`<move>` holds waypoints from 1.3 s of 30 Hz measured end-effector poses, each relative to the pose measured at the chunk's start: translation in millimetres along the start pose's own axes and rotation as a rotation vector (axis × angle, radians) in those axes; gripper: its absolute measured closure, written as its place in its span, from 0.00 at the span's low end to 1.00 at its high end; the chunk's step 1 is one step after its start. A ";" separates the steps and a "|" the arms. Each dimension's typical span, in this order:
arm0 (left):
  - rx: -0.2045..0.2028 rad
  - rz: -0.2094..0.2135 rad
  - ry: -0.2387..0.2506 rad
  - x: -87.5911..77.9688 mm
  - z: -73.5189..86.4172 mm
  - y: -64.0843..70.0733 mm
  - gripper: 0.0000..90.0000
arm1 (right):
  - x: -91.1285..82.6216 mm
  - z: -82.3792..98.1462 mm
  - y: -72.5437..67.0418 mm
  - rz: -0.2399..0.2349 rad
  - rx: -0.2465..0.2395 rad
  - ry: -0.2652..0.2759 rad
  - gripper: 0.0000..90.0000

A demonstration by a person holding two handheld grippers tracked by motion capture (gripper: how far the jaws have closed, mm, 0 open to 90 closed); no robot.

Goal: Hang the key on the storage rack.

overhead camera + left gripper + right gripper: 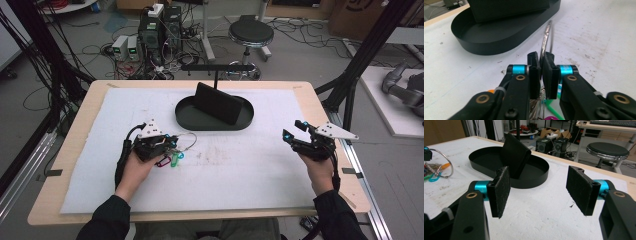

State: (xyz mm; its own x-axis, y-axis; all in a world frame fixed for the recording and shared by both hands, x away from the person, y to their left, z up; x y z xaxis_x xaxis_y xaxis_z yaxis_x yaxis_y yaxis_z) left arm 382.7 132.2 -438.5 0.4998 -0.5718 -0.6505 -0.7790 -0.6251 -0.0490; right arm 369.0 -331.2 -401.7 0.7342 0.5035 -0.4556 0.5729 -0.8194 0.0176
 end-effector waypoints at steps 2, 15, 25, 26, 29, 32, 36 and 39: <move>-0.005 0.001 0.012 -0.9 -0.9 0.5 0.95 | 0.0 0.0 0.4 0.002 -0.003 0.001 0.40; 0.005 -0.001 0.136 -24.8 -11.5 2.7 0.96 | -0.2 0.1 1.3 0.002 0.002 0.000 0.41; 0.035 0.007 0.219 -43.9 -30.9 9.1 0.96 | -0.4 0.3 2.6 0.005 0.005 0.002 0.41; 0.038 0.009 0.224 -45.4 -33.0 10.0 0.96 | -0.4 0.3 2.8 0.006 0.005 0.002 0.41; 0.046 0.011 0.244 -49.4 -39.6 11.7 0.96 | -0.1 0.4 3.3 0.008 0.008 0.002 0.41; 0.048 0.013 0.264 -53.0 -45.8 12.1 0.96 | -0.1 0.3 3.5 0.008 0.008 0.002 0.41; 0.057 0.011 0.277 -56.8 -55.2 11.8 0.96 | -0.3 0.2 3.8 0.006 0.006 0.005 0.41; 0.065 0.014 0.290 -59.8 -63.6 12.6 0.96 | -0.4 0.4 4.3 0.007 0.007 0.004 0.41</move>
State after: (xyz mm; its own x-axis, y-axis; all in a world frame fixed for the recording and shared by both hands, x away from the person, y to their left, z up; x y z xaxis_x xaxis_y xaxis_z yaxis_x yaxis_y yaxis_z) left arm 367.1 124.7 -352.0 0.5688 -0.7142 -0.4080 -0.8047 -0.5859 -0.0963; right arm 371.0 -335.0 -401.8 0.7395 0.4989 -0.4519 0.5652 -0.8249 0.0142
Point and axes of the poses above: each handheld gripper's, and its own axes: x roughly forward along the jaws, z roughly out of its underside, y roughly to its right, the point moved 4 cm from there along x, roughly forward along the jaws, and after that the axes turned 11 degrees about -y, right-handed, at the moved point
